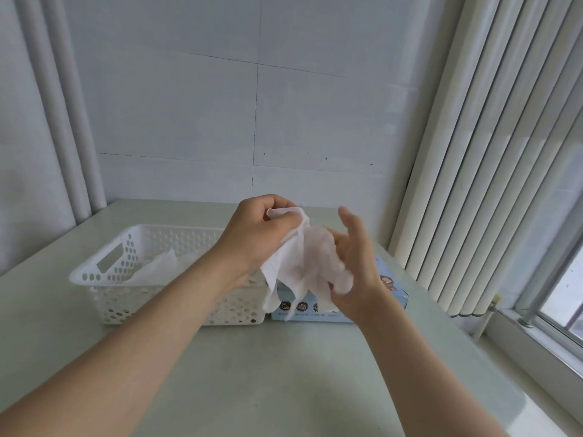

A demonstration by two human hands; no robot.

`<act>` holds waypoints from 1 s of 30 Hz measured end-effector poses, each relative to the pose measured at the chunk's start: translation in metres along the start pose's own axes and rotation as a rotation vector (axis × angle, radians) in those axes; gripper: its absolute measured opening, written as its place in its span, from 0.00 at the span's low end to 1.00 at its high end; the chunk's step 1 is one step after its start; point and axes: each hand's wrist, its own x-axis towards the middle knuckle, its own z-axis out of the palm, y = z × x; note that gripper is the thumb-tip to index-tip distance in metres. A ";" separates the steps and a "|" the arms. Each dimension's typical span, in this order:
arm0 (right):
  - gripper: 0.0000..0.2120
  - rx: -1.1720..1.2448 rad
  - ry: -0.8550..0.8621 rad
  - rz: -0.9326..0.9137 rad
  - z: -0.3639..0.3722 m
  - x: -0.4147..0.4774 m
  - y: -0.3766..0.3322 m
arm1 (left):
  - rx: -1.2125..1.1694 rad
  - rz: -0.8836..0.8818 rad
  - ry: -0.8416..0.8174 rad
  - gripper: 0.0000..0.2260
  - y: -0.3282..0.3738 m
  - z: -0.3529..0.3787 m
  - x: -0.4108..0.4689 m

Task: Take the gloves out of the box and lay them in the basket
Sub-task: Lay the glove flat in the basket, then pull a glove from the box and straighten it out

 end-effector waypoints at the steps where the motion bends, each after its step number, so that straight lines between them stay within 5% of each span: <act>1: 0.32 -0.083 -0.032 -0.015 0.000 0.001 0.003 | 0.003 -0.009 0.011 0.03 0.001 0.000 0.000; 6: 0.07 -0.410 0.022 -0.178 -0.001 0.003 0.009 | 0.013 -0.053 0.068 0.07 0.003 -0.010 0.007; 10: 0.09 -0.315 0.105 -0.104 -0.001 0.004 0.007 | 0.127 -0.028 0.121 0.09 0.000 -0.020 0.011; 17: 0.08 -0.343 -0.071 -0.065 0.000 -0.001 0.005 | 0.436 0.112 0.126 0.10 -0.014 -0.038 0.019; 24: 0.09 -0.432 0.138 -0.001 0.003 0.004 0.010 | 0.330 -0.090 0.050 0.09 0.001 -0.055 0.021; 30: 0.07 -0.656 0.377 -0.292 0.016 0.008 0.024 | 0.597 -0.161 -0.003 0.10 -0.005 -0.078 0.022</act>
